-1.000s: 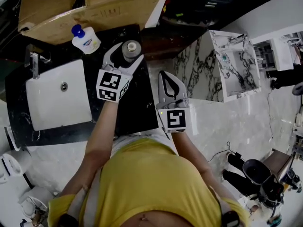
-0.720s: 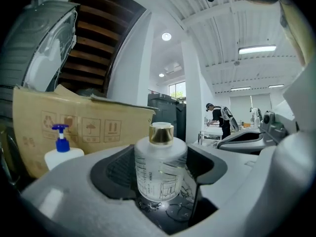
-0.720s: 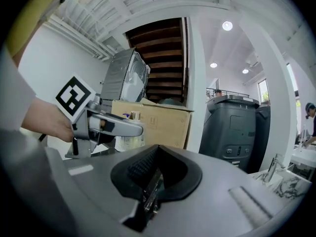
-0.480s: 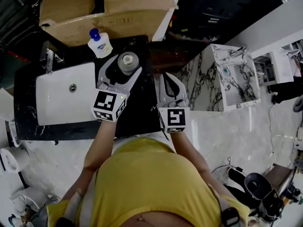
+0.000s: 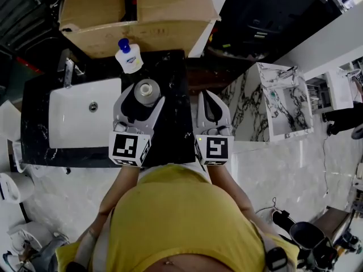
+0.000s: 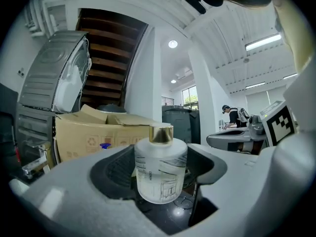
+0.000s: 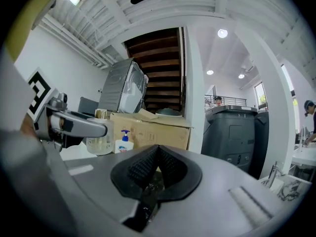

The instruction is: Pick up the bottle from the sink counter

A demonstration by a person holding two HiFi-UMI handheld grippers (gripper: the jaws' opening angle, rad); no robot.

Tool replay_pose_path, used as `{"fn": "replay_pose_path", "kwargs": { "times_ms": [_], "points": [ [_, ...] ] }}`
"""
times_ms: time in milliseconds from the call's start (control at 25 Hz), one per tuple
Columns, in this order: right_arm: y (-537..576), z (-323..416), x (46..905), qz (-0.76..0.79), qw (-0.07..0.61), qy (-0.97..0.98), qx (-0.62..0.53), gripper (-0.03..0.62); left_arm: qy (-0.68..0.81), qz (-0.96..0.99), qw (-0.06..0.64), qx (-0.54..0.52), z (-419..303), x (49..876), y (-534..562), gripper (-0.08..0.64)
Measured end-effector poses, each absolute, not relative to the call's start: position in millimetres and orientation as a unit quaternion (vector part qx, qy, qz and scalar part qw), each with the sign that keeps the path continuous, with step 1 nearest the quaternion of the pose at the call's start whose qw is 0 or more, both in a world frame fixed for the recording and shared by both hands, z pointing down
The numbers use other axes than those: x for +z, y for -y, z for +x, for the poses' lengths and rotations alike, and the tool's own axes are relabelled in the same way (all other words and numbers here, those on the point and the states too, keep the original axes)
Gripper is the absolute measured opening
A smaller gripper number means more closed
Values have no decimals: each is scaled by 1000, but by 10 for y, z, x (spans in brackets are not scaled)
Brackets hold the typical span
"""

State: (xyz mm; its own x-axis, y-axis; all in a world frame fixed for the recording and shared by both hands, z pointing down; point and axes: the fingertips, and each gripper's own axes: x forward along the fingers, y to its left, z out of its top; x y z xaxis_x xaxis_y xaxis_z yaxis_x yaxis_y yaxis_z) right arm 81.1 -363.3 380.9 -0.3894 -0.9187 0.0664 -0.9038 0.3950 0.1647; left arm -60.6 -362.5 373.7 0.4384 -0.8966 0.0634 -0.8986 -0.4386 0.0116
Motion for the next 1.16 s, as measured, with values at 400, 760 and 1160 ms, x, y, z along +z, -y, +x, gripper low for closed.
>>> {"fn": "replay_pose_path", "kwargs": {
  "times_ms": [400,760,1160],
  "points": [
    [3525,787,3773,534,60,842,-48,0,543,839,17,22,-664,3779,3533,325],
    [3487,798,3861,532,65,843,-43,0,537,843,19,28,-630,3837,3472,326],
    [3432,749,3870,521,63,850,-37,0,536,843,17,28,-605,3792,3398,325]
  ]
}}
